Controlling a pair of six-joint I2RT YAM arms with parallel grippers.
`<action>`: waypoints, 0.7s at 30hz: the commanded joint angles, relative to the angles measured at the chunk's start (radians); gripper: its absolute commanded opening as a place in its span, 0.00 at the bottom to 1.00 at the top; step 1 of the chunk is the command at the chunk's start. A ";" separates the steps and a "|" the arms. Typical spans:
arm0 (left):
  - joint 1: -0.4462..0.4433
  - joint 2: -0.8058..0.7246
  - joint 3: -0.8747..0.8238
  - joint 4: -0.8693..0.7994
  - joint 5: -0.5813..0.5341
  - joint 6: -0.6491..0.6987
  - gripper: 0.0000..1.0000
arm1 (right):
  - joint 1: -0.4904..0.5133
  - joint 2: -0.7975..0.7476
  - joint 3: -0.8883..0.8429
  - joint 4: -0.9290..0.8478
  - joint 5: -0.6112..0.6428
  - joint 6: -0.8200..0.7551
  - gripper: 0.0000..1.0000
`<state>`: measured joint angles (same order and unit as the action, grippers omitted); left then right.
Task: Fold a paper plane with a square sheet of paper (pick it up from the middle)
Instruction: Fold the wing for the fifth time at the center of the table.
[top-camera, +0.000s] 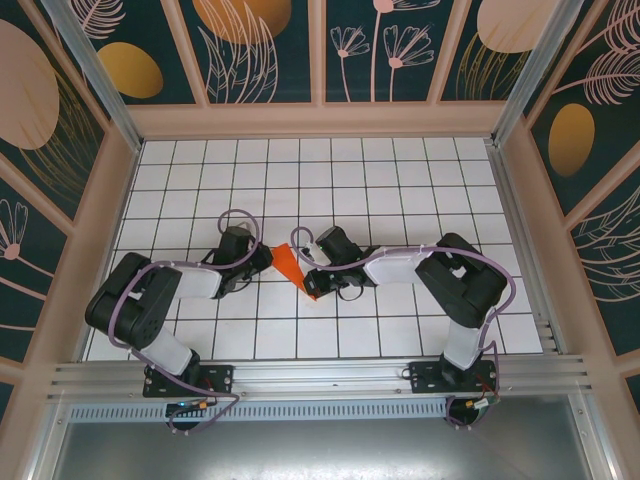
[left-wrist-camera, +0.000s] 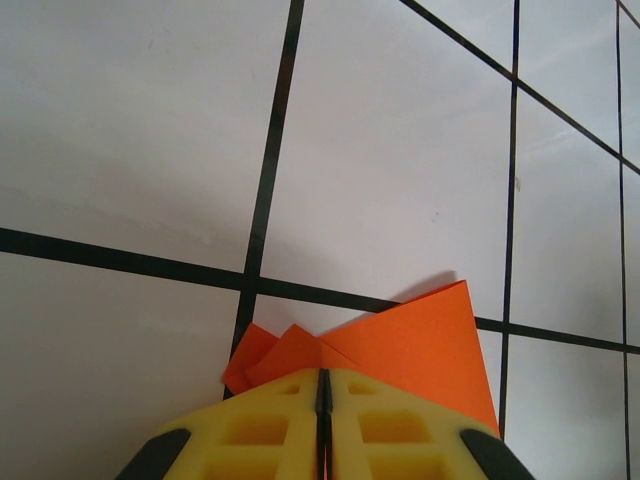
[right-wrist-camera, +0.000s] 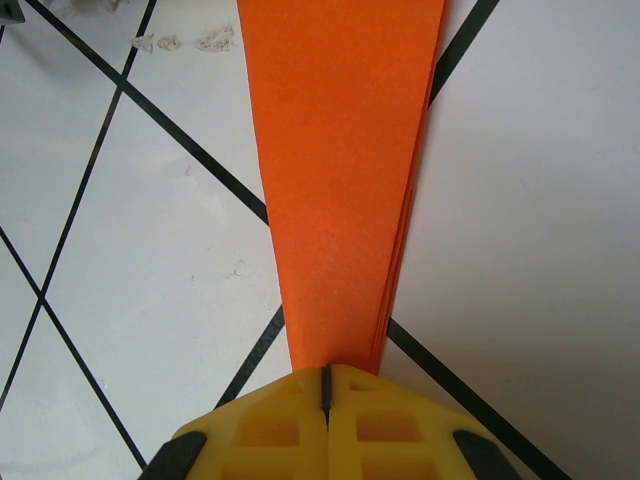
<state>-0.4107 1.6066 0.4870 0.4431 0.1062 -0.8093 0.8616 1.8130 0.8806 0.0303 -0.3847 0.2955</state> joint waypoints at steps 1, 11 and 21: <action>0.060 0.054 -0.017 -0.026 -0.105 0.010 0.12 | 0.020 0.081 -0.075 -0.193 0.070 0.004 0.00; 0.111 0.061 0.049 -0.101 -0.138 0.049 0.13 | 0.021 0.081 -0.077 -0.199 0.072 0.002 0.00; 0.138 -0.027 0.112 -0.213 -0.158 0.063 0.20 | 0.020 0.044 -0.031 -0.150 0.056 0.034 0.00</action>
<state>-0.2844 1.6215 0.5751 0.3214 0.0219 -0.7773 0.8616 1.8103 0.8791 0.0380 -0.3855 0.3042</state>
